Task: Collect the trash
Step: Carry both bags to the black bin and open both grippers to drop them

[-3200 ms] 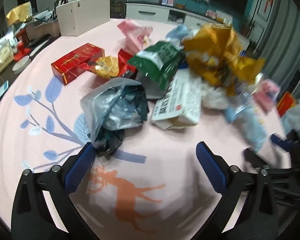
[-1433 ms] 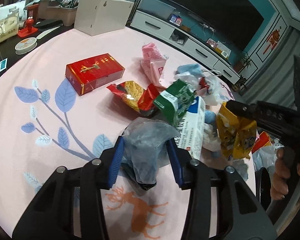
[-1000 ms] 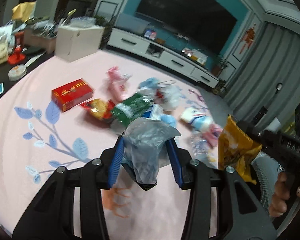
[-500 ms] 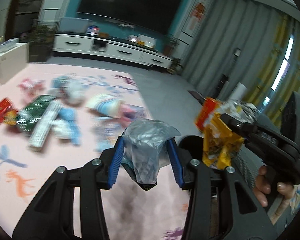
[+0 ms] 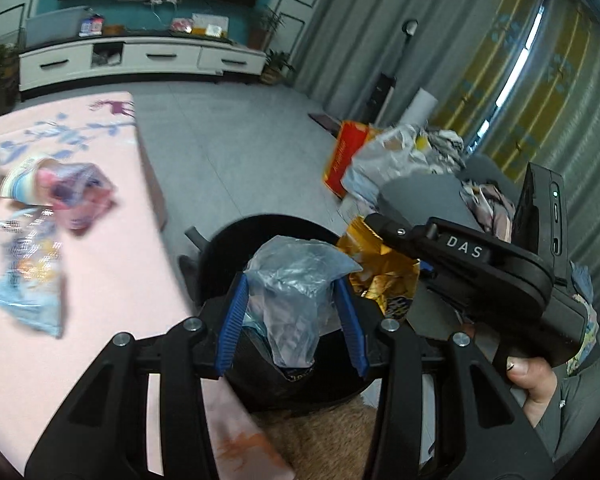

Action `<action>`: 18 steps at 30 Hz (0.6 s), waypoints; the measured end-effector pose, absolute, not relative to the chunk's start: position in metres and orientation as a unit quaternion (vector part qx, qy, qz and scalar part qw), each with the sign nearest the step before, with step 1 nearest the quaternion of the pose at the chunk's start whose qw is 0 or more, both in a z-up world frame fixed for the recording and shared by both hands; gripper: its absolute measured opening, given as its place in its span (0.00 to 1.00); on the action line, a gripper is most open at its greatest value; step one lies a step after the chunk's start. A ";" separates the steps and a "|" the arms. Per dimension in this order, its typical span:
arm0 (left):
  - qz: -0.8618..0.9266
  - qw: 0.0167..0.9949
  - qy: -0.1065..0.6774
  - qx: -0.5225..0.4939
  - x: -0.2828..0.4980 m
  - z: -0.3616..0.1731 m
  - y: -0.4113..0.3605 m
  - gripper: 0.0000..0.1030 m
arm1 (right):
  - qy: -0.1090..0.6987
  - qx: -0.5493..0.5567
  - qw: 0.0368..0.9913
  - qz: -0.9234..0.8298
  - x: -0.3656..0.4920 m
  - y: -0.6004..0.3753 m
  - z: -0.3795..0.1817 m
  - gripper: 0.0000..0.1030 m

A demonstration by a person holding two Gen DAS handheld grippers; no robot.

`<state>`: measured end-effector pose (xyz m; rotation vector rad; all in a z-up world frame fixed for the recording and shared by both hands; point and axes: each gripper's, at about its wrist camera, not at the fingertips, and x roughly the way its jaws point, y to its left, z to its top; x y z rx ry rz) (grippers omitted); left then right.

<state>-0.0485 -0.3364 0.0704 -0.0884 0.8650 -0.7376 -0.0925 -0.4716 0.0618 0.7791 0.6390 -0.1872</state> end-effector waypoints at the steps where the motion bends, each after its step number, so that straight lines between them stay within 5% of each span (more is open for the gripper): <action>1: -0.351 0.839 0.413 -0.040 -0.048 0.067 -0.340 0.44 | 0.308 0.383 0.866 -0.089 -0.094 -0.478 0.056 0.24; 7: -0.358 0.824 0.440 -0.020 -0.040 0.043 -0.367 0.46 | 0.315 0.409 0.852 -0.089 -0.101 -0.494 0.040 0.25; 10: -0.354 0.825 0.441 -0.013 -0.040 0.039 -0.370 0.55 | 0.312 0.416 0.850 -0.083 -0.103 -0.495 0.039 0.26; 15: -0.345 0.828 0.441 -0.012 -0.038 0.040 -0.367 0.87 | 0.295 0.428 0.851 -0.068 -0.105 -0.498 0.044 0.57; 18: -0.336 0.838 0.430 -0.007 -0.042 0.048 -0.359 0.89 | 0.285 0.424 0.857 -0.062 -0.107 -0.493 0.051 0.65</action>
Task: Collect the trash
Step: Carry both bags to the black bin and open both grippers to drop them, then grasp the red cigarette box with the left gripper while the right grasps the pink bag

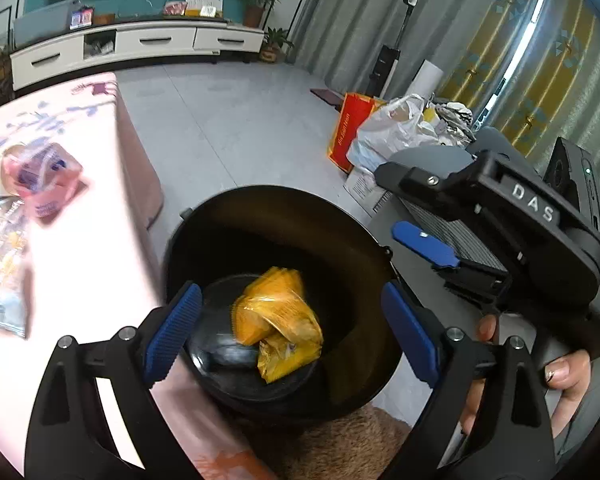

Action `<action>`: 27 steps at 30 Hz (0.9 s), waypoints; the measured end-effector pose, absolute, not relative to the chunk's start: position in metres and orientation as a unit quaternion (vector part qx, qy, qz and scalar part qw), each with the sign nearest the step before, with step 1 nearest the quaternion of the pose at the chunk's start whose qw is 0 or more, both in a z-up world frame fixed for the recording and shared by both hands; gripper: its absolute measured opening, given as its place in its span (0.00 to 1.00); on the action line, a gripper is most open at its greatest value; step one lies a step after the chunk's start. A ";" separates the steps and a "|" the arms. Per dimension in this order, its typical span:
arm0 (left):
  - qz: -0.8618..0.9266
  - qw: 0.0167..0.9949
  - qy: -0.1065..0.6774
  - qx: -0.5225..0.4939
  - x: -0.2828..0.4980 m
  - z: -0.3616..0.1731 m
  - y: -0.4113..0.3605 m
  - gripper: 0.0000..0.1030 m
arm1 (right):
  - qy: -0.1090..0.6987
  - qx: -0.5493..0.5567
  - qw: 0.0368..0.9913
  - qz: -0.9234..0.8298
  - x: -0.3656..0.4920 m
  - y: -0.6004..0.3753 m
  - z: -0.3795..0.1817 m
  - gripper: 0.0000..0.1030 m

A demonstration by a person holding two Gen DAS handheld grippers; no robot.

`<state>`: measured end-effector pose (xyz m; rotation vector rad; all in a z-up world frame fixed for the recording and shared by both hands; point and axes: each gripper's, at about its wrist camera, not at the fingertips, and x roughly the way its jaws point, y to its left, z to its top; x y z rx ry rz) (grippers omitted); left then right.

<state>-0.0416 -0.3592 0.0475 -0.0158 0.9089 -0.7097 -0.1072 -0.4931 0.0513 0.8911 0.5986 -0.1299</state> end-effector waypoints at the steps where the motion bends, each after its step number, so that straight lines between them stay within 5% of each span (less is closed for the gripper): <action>1: -0.331 0.841 0.428 -0.006 -0.042 0.050 -0.353 0.92 | 0.283 0.421 0.860 -0.061 -0.107 -0.492 0.053 0.68; 11: -0.223 0.895 0.385 -0.034 -0.029 0.085 -0.247 0.97 | 0.289 0.356 0.887 -0.055 -0.095 -0.456 0.074 0.93; 27: 0.063 0.917 0.392 -0.048 0.053 0.075 0.079 0.97 | 0.373 0.225 0.900 0.028 -0.016 -0.310 0.088 0.95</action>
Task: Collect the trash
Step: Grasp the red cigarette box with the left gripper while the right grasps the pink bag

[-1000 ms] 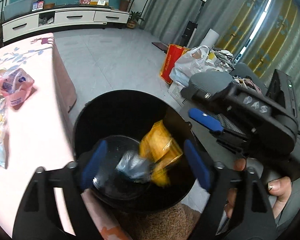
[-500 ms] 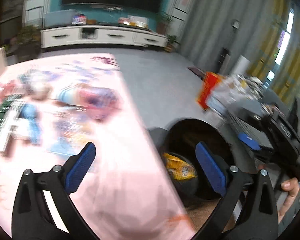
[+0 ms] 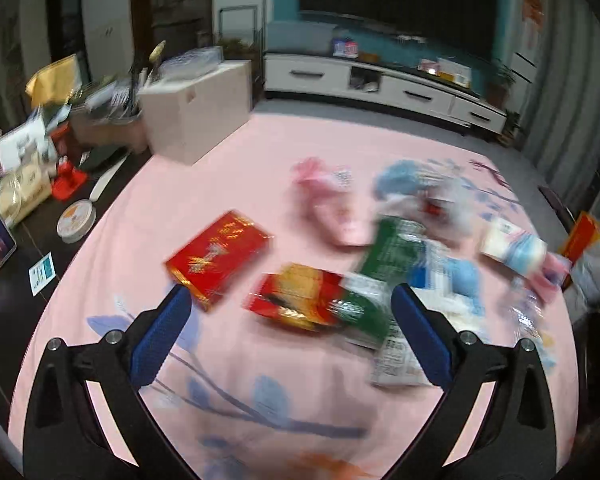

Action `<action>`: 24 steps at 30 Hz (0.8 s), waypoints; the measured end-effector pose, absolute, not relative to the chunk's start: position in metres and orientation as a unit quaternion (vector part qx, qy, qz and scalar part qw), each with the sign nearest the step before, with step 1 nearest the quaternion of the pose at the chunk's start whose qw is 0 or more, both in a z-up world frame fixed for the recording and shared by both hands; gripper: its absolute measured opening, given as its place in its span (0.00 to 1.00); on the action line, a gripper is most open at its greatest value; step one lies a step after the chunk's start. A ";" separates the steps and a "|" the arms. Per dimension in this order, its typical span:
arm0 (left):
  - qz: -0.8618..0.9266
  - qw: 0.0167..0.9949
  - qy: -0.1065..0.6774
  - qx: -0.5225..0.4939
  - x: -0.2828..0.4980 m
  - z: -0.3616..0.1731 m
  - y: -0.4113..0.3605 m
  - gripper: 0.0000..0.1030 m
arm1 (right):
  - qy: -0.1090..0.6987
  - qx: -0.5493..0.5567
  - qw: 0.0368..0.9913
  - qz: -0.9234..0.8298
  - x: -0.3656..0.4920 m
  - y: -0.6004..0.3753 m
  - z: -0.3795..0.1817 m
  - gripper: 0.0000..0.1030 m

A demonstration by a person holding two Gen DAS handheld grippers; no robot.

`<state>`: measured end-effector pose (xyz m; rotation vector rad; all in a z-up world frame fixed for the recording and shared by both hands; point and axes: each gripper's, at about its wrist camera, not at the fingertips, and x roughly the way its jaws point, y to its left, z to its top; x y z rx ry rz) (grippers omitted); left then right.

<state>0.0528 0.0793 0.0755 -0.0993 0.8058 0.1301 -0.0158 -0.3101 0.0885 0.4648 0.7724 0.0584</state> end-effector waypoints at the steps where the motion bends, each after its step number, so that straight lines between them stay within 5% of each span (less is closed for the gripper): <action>1: 0.060 0.913 0.399 -0.057 0.058 0.071 0.092 0.97 | 0.382 0.211 0.898 0.048 -0.004 -0.288 0.092 0.95; 14: 0.045 0.892 0.443 -0.073 0.119 0.033 0.153 0.96 | 0.470 0.065 0.856 0.203 0.160 -0.014 0.103 0.78; 18: 0.031 0.884 0.461 -0.073 0.127 0.019 0.159 0.89 | 0.492 0.023 0.852 0.176 0.193 0.033 0.087 0.73; 24: 0.039 0.883 0.463 -0.069 0.130 0.012 0.163 0.76 | 0.515 -0.011 0.843 0.157 0.208 0.061 0.062 0.47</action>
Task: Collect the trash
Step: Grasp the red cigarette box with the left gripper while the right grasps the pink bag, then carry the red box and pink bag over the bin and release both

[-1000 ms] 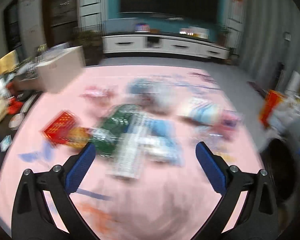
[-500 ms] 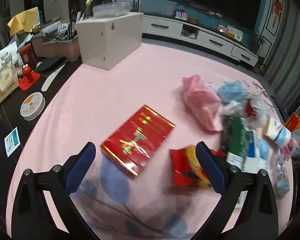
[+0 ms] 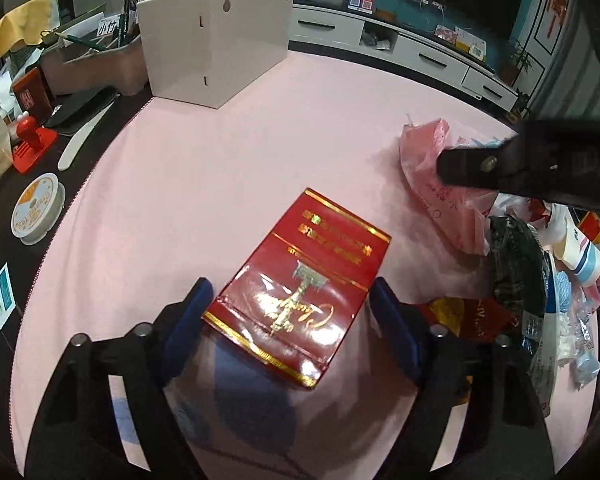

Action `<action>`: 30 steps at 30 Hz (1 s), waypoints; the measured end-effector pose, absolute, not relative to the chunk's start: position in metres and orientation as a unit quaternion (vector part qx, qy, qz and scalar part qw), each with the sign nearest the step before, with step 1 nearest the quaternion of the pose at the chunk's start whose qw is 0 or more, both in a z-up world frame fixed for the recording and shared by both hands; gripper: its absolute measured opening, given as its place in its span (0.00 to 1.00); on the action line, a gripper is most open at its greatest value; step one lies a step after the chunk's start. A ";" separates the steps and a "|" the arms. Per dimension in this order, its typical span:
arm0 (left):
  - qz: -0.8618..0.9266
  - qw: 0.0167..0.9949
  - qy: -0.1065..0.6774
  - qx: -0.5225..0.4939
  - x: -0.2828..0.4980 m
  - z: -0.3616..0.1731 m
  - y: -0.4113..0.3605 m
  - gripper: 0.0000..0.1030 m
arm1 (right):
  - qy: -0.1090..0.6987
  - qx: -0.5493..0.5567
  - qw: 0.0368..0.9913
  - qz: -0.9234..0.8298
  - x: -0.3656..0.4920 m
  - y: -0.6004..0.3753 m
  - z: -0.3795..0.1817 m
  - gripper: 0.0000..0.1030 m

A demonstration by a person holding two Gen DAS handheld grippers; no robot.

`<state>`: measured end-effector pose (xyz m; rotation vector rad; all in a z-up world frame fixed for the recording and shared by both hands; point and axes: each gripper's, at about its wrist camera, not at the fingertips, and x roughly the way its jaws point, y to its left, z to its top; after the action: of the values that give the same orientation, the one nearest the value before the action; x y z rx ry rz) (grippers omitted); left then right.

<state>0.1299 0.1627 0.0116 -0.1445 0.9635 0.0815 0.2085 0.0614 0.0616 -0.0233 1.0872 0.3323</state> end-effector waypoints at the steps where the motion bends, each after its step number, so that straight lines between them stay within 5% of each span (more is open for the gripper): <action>1: 0.044 0.885 0.460 -0.065 0.130 0.011 0.161 0.75 | 0.513 -0.018 0.844 0.154 0.208 0.063 0.059 0.37; 5: 0.051 0.884 0.460 -0.069 0.129 0.014 0.158 0.71 | 0.502 -0.024 0.851 0.154 0.200 0.056 0.061 0.24; 18: -0.004 0.910 0.400 -0.111 0.067 0.067 0.118 0.70 | 0.389 0.073 0.893 0.214 0.094 -0.047 0.153 0.24; 30: -0.100 0.919 0.364 -0.116 0.018 0.097 0.035 0.70 | 0.364 0.163 0.901 0.169 -0.007 -0.189 0.133 0.24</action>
<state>0.0177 0.0345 0.0966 -0.2383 0.7483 -0.2052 -0.0068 -0.1890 0.1331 0.3366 0.7521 0.3503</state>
